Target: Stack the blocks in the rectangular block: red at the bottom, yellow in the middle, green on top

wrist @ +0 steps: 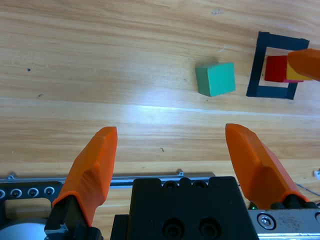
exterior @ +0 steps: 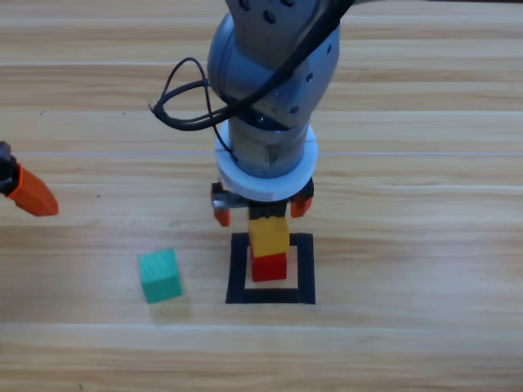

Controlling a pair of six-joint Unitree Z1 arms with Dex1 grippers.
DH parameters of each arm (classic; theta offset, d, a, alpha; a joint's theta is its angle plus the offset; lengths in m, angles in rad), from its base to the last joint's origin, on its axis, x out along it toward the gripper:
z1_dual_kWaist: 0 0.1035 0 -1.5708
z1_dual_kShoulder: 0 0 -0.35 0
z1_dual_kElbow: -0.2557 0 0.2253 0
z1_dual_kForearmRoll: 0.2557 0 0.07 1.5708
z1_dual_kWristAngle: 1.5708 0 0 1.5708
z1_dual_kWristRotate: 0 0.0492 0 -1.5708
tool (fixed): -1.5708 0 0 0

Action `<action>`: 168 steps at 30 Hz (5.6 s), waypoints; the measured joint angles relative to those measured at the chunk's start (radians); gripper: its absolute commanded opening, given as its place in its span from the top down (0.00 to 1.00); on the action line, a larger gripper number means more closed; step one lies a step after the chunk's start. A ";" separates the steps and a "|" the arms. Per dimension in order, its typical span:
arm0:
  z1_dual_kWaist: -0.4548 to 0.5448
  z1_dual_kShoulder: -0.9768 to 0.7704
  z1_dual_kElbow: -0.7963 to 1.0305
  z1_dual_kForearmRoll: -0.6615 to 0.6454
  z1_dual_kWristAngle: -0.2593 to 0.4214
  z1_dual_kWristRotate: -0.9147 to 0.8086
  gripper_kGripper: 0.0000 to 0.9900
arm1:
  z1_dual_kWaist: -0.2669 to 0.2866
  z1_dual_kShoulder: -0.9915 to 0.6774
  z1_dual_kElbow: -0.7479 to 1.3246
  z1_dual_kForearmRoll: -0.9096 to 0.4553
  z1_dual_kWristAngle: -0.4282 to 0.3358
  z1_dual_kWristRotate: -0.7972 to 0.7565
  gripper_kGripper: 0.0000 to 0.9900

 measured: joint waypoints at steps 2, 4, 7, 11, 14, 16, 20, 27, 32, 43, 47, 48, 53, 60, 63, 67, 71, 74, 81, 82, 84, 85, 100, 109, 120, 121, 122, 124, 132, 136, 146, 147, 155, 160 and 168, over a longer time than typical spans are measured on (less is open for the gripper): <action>0.000 0.000 0.000 -0.002 -0.003 0.000 0.07 | 0.000 -0.001 -0.006 0.000 0.000 0.000 0.00; 0.000 0.000 0.000 -0.003 -0.005 0.000 0.07 | 0.000 -0.007 -0.008 0.000 -0.007 -0.002 0.00; 0.000 0.001 -0.001 -0.014 -0.013 0.000 0.08 | 0.001 -0.025 0.002 0.000 -0.034 -0.005 0.00; 0.000 0.053 -0.023 -0.076 -0.020 -0.030 0.08 | 0.014 -0.227 0.246 -0.068 -0.086 -0.014 0.00; 0.000 0.156 -0.056 -0.124 -0.020 -0.066 0.08 | 0.023 -0.505 0.685 -0.392 -0.089 -0.060 0.00; -0.002 0.244 -0.085 -0.154 -0.019 -0.096 0.08 | 0.024 -0.700 0.982 -0.584 -0.088 -0.084 0.00; -0.022 0.415 -0.173 -0.157 -0.002 -0.150 0.08 | 0.024 -0.944 1.158 -0.655 -0.088 -0.140 0.00; -0.095 0.611 -0.268 -0.160 0.019 -0.218 0.08 | 0.024 -1.042 1.248 -0.724 -0.075 -0.192 0.00; -0.131 0.647 -0.275 -0.160 0.020 -0.253 0.07 | 0.024 -1.029 1.249 -0.725 -0.045 -0.240 0.00; -0.154 0.649 -0.270 -0.160 0.023 -0.273 0.07 | 0.024 -0.962 1.249 -0.738 -0.044 -0.241 0.00; -0.155 0.648 -0.268 -0.159 0.047 -0.273 0.07 | 0.024 -0.961 1.249 -0.738 -0.044 -0.241 0.00; -0.156 0.646 -0.268 -0.159 0.054 -0.273 0.07 | 0.024 -0.961 1.249 -0.738 -0.044 -0.241 0.00; -0.156 0.612 -0.254 -0.136 0.064 -0.273 0.05 | 0.024 -0.961 1.249 -0.738 -0.044 -0.241 0.00; -0.160 0.576 -0.217 -0.106 0.064 -0.310 0.05 | 0.024 -0.961 1.249 -0.738 -0.044 -0.241 0.00; -0.174 0.576 -0.215 -0.105 0.062 -0.330 0.05 | 0.024 -0.961 1.249 -0.738 -0.044 -0.241 0.00; -0.193 0.593 -0.219 -0.105 0.060 -0.342 0.05 | 0.024 -0.961 1.249 -0.738 -0.047 -0.241 0.00; -0.200 0.646 -0.230 -0.105 0.055 -0.348 0.05 | 0.024 -0.961 1.249 -0.738 -0.052 -0.241 0.00; -0.200 0.690 -0.246 -0.105 0.055 -0.348 0.05 | 0.024 -0.961 1.249 -0.738 -0.055 -0.242 0.00; -0.201 0.723 -0.270 -0.105 0.053 -0.348 0.21 | 0.024 -0.961 1.250 -0.738 -0.063 -0.263 0.00; -0.201 0.724 -0.271 -0.105 0.051 -0.348 0.27 | 0.024 -0.961 1.250 -0.738 -0.063 -0.267 0.00; -0.201 0.726 -0.273 -0.105 0.045 -0.344 0.37 | 0.024 -0.961 1.250 -0.739 -0.063 -0.272 0.00; -0.201 0.728 -0.276 -0.105 0.042 -0.336 0.41 | 0.024 -0.961 1.250 -0.739 -0.063 -0.273 0.00; -0.193 0.692 -0.457 0.098 0.060 -0.057 0.94 | 0.024 -0.961 1.251 -0.742 -0.064 -0.275 0.00; -0.162 0.579 -0.745 0.245 0.057 0.225 0.94 | 0.024 -0.961 1.251 -0.742 -0.064 -0.275 0.00; -0.222 0.679 -0.896 0.301 -0.013 0.201 0.94 | 0.024 -0.961 1.251 -0.742 -0.064 -0.282 0.00; -0.232 0.699 -0.920 0.314 -0.013 0.176 0.94 | 0.024 -0.961 1.251 -0.742 -0.064 -0.282 0.00; -0.244 0.718 -0.945 0.330 -0.013 0.160 0.94 | 0.024 -0.961 1.251 -0.742 -0.064 -0.282 0.00; -0.264 0.758 -0.995 0.359 -0.012 0.116 0.93 | 0.024 -0.961 1.251 -0.742 -0.064 -0.282 0.00; -0.299 0.805 -1.018 0.402 0.019 -0.168 0.93 | 0.024 -0.961 1.251 -0.742 -0.064 -0.289 0.00; -0.299 0.810 -1.031 0.429 0.056 -0.268 0.93 | 0.024 -0.961 1.254 -0.742 -0.064 -0.293 0.00; -0.299 0.876 -1.063 0.435 0.098 -0.316 0.93 | 0.024 -0.961 1.256 -0.742 -0.063 -0.326 0.00; -0.299 0.883 -1.067 0.435 0.098 -0.316 0.93 | 0.024 -0.961 1.256 -0.742 -0.063 -0.326 0.00; -0.300 0.912 -1.090 0.435 0.098 -0.338 0.93 | 0.024 -0.961 1.256 -0.742 -0.061 -0.328 0.00; -0.302 0.915 -1.090 0.440 0.098 -0.372 0.93 | 0.024 -0.961 1.256 -0.742 -0.060 -0.328 0.00; -0.320 0.915 -1.094 0.466 0.098 -0.440 0.93 | 0.024 -0.961 1.256 -0.742 -0.054 -0.328 0.00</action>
